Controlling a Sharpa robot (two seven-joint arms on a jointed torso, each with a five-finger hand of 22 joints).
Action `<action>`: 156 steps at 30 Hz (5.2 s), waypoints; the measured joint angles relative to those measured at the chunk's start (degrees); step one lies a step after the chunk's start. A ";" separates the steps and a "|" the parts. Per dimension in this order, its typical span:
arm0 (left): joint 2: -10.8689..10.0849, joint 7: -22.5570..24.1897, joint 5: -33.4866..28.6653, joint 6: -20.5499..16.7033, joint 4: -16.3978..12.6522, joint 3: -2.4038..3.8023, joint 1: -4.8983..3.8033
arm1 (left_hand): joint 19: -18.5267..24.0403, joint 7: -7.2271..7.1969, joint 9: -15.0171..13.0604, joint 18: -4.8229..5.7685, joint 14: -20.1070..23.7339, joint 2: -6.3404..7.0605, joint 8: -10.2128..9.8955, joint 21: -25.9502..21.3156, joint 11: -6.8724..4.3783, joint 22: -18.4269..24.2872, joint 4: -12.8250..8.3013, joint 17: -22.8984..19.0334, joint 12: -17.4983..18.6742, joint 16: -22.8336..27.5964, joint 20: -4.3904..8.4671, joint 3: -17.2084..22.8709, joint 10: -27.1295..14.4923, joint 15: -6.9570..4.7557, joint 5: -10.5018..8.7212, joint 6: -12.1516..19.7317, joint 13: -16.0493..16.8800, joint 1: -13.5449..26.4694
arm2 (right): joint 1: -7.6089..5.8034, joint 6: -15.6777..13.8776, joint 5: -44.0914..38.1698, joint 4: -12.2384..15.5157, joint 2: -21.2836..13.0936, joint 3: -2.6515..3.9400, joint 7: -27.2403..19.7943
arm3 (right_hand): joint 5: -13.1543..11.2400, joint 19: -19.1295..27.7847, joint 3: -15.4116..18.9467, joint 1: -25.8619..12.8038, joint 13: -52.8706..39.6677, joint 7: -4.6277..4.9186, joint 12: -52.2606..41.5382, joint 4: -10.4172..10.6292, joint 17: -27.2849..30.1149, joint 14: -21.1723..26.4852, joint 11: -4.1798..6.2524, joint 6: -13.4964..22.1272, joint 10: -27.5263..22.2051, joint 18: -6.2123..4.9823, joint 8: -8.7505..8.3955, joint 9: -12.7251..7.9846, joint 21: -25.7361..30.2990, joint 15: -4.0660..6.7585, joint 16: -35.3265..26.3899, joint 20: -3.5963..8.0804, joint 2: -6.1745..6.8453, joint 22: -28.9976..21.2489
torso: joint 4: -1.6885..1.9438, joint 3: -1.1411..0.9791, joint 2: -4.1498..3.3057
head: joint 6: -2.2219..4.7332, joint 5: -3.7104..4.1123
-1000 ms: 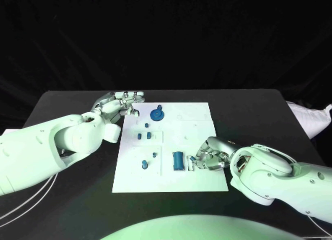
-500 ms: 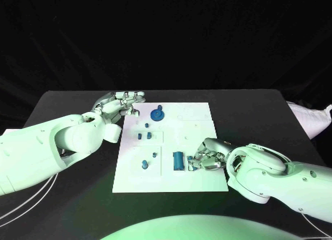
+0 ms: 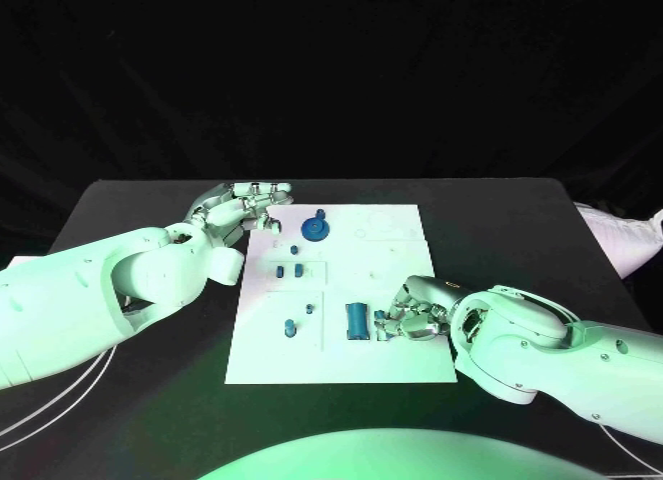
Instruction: Assemble the parts on the task board
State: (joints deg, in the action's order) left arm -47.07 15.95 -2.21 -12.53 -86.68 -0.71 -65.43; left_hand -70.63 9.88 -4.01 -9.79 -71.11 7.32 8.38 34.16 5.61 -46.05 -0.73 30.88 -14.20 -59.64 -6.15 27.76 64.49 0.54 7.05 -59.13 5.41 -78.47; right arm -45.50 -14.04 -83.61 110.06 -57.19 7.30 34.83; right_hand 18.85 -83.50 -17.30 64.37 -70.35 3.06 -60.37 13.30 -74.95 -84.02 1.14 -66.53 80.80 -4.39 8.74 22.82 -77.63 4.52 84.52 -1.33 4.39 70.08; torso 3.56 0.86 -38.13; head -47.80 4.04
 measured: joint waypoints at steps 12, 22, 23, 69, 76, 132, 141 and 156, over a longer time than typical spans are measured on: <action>-0.08 -0.23 0.47 0.15 -0.01 0.00 0.00 | 0.00 0.00 0.00 -0.01 0.13 0.00 0.00 -0.22 0.00 0.00 0.00 -0.10 0.00 0.00 0.00 0.00 0.00 -0.13 0.00 0.00 0.00 0.00 | 0.07 0.44 -0.62 0.82 -0.33 -0.11 0.20 | 2.58 -0.12 8.58 -5.33 -1.17 -0.27 -0.98 3.32 0.01 -0.01 0.42 -0.27 0.47 0.00 0.00 0.43 -0.04 0.41 0.09 0.11 0.08 0.39 | -0.07 -0.03 0.00 | -0.06 -0.04; -0.26 -0.34 0.62 0.21 -0.04 0.00 0.00 | 0.00 0.21 0.00 -0.01 0.28 0.00 0.00 -0.21 0.00 0.05 0.00 -0.09 0.00 0.00 0.00 0.00 0.00 0.03 0.00 0.21 0.00 0.00 | 0.08 0.41 -1.47 2.66 -2.32 -0.11 0.11 | 0.89 -0.20 10.82 -6.39 -1.61 -0.34 -1.43 3.38 0.01 -0.01 0.33 -0.34 0.76 0.00 0.32 0.52 -0.31 0.40 0.26 0.20 -0.54 0.71 | -0.10 -0.04 -0.01 | -0.24 -0.09; -0.26 -0.35 0.62 0.21 -0.04 0.00 0.00 | 0.00 0.21 0.00 0.00 0.28 0.00 0.00 -0.21 0.00 0.05 0.00 -0.10 -0.02 0.00 0.00 0.00 0.00 0.03 0.00 0.21 0.00 0.00 | 0.08 0.41 -1.50 2.70 -2.38 -0.11 0.11 | 0.89 -0.20 10.82 -6.38 -1.61 -0.35 -1.43 3.38 0.01 -0.01 0.33 -0.34 0.76 0.00 0.32 0.52 -0.31 0.40 0.26 0.20 -0.54 0.71 | -0.10 -0.04 -0.01 | -0.25 -0.09; 4.58 1.00 -1.35 0.29 11.33 -0.03 3.54 | 9.70 0.68 0.15 -0.01 10.68 -0.20 0.00 -9.84 1.47 5.72 1.70 -9.69 0.82 15.38 -1.86 -3.29 -3.72 1.96 0.00 1.94 -1.52 1.77 | -7.64 -9.82 47.80 -27.59 9.41 0.26 -43.40 | -7.98 17.55 12.09 17.56 29.89 6.06 40.34 -6.04 34.51 10.66 -5.06 10.61 -18.18 -5.50 -4.79 -4.12 34.94 -3.77 -40.69 -3.39 -4.27 -39.62 | -1.49 -0.77 4.86 | 7.66 0.22; 7.71 3.07 -2.73 0.32 17.14 -0.02 4.75 | 23.12 0.83 0.23 -0.01 18.33 -0.22 -1.73 -22.73 3.22 14.64 2.31 -18.14 4.54 34.46 -5.65 -4.24 -5.47 6.38 0.00 3.52 -1.77 1.75 | -7.91 -8.78 61.74 -38.06 15.13 1.13 -51.22 | -9.89 27.22 6.84 19.69 47.34 7.81 53.38 -7.08 49.73 22.48 -8.07 13.97 -20.30 -5.48 -5.01 -8.01 54.67 -8.73 -65.89 -7.71 -2.58 -52.43 | -1.85 -1.37 6.58 | 10.58 0.03; 2.34 12.66 1.52 -31.12 -3.11 0.65 5.28 | 64.59 -9.93 3.95 8.94 64.30 -7.31 -7.99 -33.96 -5.62 45.40 0.72 -30.81 13.82 59.26 6.04 -27.13 -57.02 -0.59 -6.67 51.92 -5.34 68.73 | -14.65 -30.08 83.74 -20.20 12.48 -7.31 -63.60 | -18.55 76.10 16.98 -53.94 70.23 -3.11 59.98 -13.37 74.77 76.25 -1.05 59.77 -73.05 3.28 -8.55 -22.72 77.29 -4.61 -84.30 1.34 -4.42 -70.01 | -3.56 -0.86 6.95 | 13.43 -4.03; 2.34 12.80 1.59 -31.33 -3.12 0.65 5.29 | 68.80 -9.83 3.94 8.93 67.89 -7.18 -7.99 -33.95 -5.60 45.88 0.71 -30.81 13.82 59.26 6.14 -27.44 -59.31 -0.56 -6.66 54.92 -5.33 71.30 | -14.65 -30.23 83.88 -20.19 12.48 -7.31 -63.71 | -18.55 83.24 16.98 -63.93 70.30 -3.08 59.98 -13.37 74.89 83.74 -1.11 66.33 -80.53 4.04 -8.55 -22.77 77.42 -4.51 -84.30 1.32 -4.39 -70.00 | -3.56 -0.86 6.95 | 13.43 -4.03; 2.33 12.85 1.60 -31.45 -3.14 0.65 5.29 | 70.42 -9.91 3.92 8.93 70.80 -7.31 -7.99 -33.95 -5.61 46.00 0.71 -30.80 13.82 59.26 6.14 -27.44 -64.19 -0.52 -6.66 58.85 -5.31 78.03 | -14.65 -30.29 83.95 -20.19 12.48 -7.31 -63.78 | -18.55 83.23 16.98 -64.05 70.29 -3.08 59.98 -13.37 74.88 83.73 -1.10 66.32 -80.52 4.04 -8.55 -22.76 77.42 -4.51 -84.29 1.31 -4.38 -69.99 | -3.56 -0.86 6.95 | 13.43 -4.03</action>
State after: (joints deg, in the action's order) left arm -44.73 28.79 -0.60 -43.98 -89.82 -0.06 -60.14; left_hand -0.21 -0.03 -0.10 -0.86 -0.31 0.00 0.39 0.21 -0.01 -0.05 -0.02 0.08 -0.38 -0.38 -0.01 0.32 0.30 0.02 0.39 -0.28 0.10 -0.44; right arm -60.16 -44.33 0.35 89.87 -44.71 -0.01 -28.94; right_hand 0.30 -0.26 -0.32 0.31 -0.06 -0.01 -0.38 -0.07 -0.06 -0.29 0.03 -0.20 0.28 -0.35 0.19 0.06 -0.21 0.01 0.23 -0.02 0.01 0.09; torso 0.00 0.01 -31.18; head -34.38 0.01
